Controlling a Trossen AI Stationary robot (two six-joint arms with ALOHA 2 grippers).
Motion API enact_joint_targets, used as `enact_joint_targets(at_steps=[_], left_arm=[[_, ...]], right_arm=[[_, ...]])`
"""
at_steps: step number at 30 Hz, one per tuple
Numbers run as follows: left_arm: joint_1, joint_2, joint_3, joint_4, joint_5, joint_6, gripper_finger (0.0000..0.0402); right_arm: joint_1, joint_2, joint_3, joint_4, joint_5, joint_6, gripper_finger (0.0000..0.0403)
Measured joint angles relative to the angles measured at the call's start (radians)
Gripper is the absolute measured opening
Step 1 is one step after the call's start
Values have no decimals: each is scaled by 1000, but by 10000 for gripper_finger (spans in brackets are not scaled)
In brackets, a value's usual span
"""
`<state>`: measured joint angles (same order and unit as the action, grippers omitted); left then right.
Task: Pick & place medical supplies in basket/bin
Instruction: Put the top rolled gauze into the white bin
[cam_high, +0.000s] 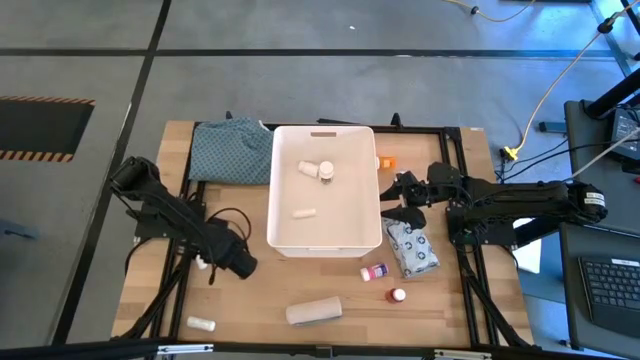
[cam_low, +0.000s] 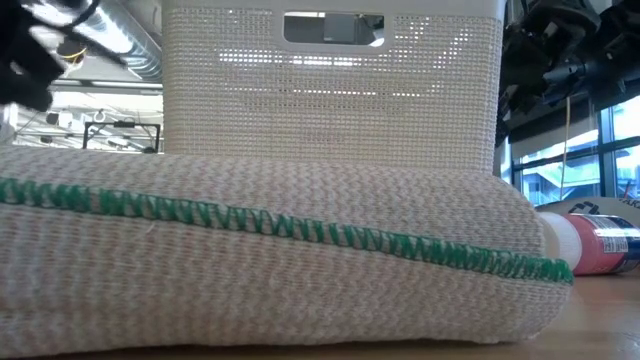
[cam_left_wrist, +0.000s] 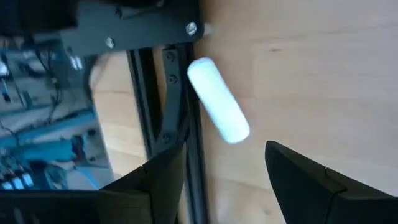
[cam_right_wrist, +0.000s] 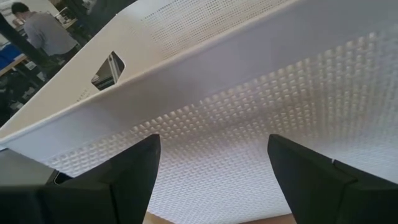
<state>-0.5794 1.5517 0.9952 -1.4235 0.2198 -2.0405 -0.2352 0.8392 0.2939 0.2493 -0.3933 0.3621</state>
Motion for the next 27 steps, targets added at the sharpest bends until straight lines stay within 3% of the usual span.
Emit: enact_joint_targets(at_steps=[8, 27], left_arm=[[-27, 0, -187, 225, 63, -146, 212], [-28, -8, -386, 399, 107, -204, 211]], right_arm=[[0, 0, 0, 0, 0, 0, 299], [0, 0, 0, -7, -1, 83, 299]])
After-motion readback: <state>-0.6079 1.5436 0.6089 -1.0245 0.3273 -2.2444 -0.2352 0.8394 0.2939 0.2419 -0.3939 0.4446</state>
